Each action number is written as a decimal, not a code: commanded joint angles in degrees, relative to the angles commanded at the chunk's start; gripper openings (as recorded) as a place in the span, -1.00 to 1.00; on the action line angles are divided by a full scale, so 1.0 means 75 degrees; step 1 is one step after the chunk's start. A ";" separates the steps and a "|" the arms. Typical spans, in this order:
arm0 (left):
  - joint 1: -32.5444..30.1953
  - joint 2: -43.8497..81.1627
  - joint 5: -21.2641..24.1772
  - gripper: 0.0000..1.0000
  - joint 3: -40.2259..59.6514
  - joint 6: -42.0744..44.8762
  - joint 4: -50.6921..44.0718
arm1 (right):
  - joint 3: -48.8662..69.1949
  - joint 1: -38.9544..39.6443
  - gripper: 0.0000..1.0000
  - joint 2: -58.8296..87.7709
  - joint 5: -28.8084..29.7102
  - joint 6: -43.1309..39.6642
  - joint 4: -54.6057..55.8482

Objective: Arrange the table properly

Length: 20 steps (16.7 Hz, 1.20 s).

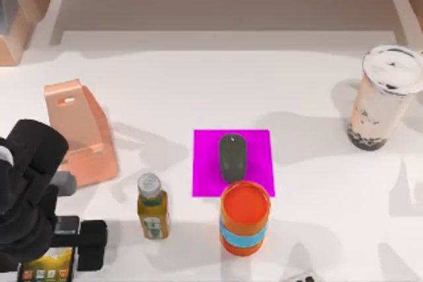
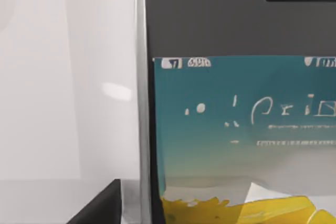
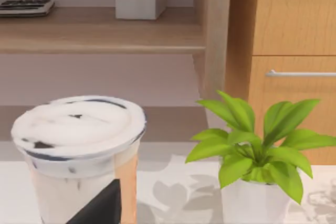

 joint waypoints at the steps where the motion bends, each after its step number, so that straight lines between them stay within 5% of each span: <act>1: 0.0000 0.0000 0.0000 0.10 0.0000 0.0000 0.0000 | 0.0000 0.0000 1.00 0.0000 0.0000 0.0000 0.0000; 8: 0.0000 0.0000 0.0000 -0.96 0.0000 0.0000 0.0000 | 0.0000 0.0000 1.00 0.0000 0.0000 0.0000 0.0000; 20: -0.0022 -0.0435 0.0035 -1.00 0.0368 -0.0007 -0.0560 | 0.0000 0.0000 1.00 0.0000 0.0000 0.0000 0.0000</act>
